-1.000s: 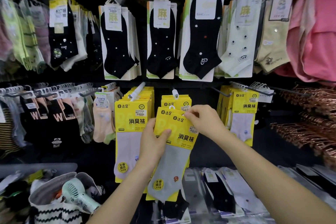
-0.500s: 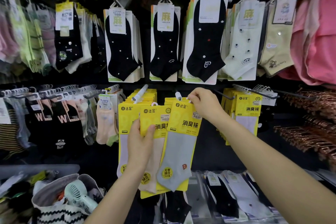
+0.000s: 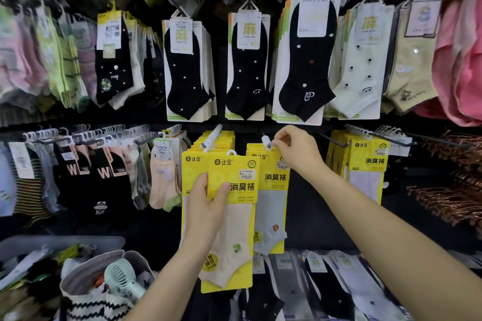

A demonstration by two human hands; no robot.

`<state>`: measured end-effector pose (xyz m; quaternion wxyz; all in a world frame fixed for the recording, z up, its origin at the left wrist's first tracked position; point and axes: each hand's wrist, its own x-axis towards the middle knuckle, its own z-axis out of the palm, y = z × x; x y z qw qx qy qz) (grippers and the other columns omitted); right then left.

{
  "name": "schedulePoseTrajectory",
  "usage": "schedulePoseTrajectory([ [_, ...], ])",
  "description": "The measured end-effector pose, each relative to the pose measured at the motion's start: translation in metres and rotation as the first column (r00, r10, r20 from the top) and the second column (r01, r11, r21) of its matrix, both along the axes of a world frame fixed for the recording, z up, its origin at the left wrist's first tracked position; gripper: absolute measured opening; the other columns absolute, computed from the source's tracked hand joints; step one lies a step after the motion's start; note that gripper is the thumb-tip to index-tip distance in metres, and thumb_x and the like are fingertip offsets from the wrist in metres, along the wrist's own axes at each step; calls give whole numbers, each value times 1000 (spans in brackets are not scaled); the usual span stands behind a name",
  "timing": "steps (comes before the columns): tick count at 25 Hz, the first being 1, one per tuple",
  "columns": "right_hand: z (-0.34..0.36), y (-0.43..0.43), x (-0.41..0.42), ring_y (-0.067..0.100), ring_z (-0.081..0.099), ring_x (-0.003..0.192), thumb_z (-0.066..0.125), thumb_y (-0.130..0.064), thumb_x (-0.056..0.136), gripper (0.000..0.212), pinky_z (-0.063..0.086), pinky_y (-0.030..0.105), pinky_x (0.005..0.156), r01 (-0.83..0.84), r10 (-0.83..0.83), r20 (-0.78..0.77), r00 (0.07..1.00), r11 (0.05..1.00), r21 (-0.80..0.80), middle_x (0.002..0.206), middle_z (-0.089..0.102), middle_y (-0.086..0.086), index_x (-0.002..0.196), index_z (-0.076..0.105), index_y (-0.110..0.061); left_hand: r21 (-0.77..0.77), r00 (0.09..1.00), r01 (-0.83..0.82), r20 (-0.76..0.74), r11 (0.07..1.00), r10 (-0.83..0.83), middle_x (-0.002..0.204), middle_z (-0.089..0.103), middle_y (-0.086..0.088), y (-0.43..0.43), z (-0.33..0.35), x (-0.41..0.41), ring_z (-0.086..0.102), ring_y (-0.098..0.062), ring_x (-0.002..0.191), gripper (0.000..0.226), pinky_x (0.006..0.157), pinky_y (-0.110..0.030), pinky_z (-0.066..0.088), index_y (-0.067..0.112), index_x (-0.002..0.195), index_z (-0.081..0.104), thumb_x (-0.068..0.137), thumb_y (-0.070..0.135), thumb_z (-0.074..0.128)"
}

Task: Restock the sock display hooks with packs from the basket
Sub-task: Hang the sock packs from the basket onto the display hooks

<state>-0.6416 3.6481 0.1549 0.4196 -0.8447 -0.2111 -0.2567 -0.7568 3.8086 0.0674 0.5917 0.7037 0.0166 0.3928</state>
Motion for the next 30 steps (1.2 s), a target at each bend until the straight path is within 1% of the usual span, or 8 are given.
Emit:
schedulePoseTrajectory([
  [3, -7, -12, -21, 0, 53, 69, 56, -32, 91, 15, 39, 9, 60, -90, 80, 90, 993, 990, 111, 78, 59, -9, 80, 60, -24, 23, 999, 47, -16, 999, -47, 99, 64, 11, -17, 0, 7, 60, -1, 92, 16, 71, -11, 48, 22, 103, 57, 90, 13, 59],
  [6, -18, -19, -37, -1, 56, 69, 62, -35, 86, 10, 43, 13, 62, -241, 242, -42, 969, 970, 14, 76, 63, -13, 83, 66, -26, 17, 994, 100, -53, 995, -99, 95, 64, 12, -34, -2, 15, 60, 1, 87, 15, 65, -5, 46, 21, 103, 57, 89, 14, 60],
  [11, -26, -33, -25, 10, 53, 71, 64, -22, 87, 5, 45, 26, 67, -145, 149, -120, 982, 989, 39, 84, 65, -6, 83, 64, -26, 50, 981, 161, -119, 986, -154, 99, 62, 12, -51, 0, 27, 59, 0, 91, 18, 68, -11, 46, 27, 102, 52, 90, 16, 59],
  [15, -13, -34, -10, 8, 53, 70, 62, -21, 88, 7, 41, 23, 62, -69, 77, -138, 987, 996, 64, 86, 64, -4, 82, 63, -24, 45, 981, 154, -128, 987, -147, 111, 58, 6, -52, 9, 40, 58, -3, 99, 41, 76, -14, 48, 20, 127, 44, 89, 16, 59],
  [18, -7, -27, -5, 6, 54, 71, 61, -23, 89, 7, 39, 20, 57, -59, 56, -119, 991, 998, -26, 80, 61, -7, 82, 62, -25, 69, 988, 97, -131, 993, -87, 122, 54, 2, -51, 12, 49, 57, -14, 108, 50, 89, -33, 52, 19, 133, 40, 87, 17, 61],
  [21, -6, -19, -3, 2, 50, 67, 61, -25, 89, 6, 34, 17, 53, -36, 28, -118, 993, 998, -60, 74, 54, -13, 83, 62, -27, 90, 991, 57, -122, 994, -46, 127, 52, -3, -50, 17, 56, 55, -17, 112, 50, 95, -42, 49, 17, 134, 42, 87, 17, 60],
  [27, -11, -12, -1, 3, 49, 66, 61, -26, 89, 9, 34, 18, 52, -34, 22, -147, 989, 997, -74, 78, 56, -8, 93, 68, -22, 115, 995, 10, -104, 993, 2, 126, 53, -6, -47, 18, 62, 50, -21, 117, 47, 100, -43, 44, 15, 132, 43, 87, 13, 59],
  [30, -14, -9, -3, 6, 52, 70, 63, -28, 88, 9, 37, 19, 54, -22, 10, -138, 990, 996, -85, 91, 61, -1, 93, 68, -23, 194, 984, -90, -137, 977, 117, 137, 40, -9, -49, 14, 61, 35, -22, 129, 57, 111, -36, 29, 11, 137, 37, 86, 16, 62],
])
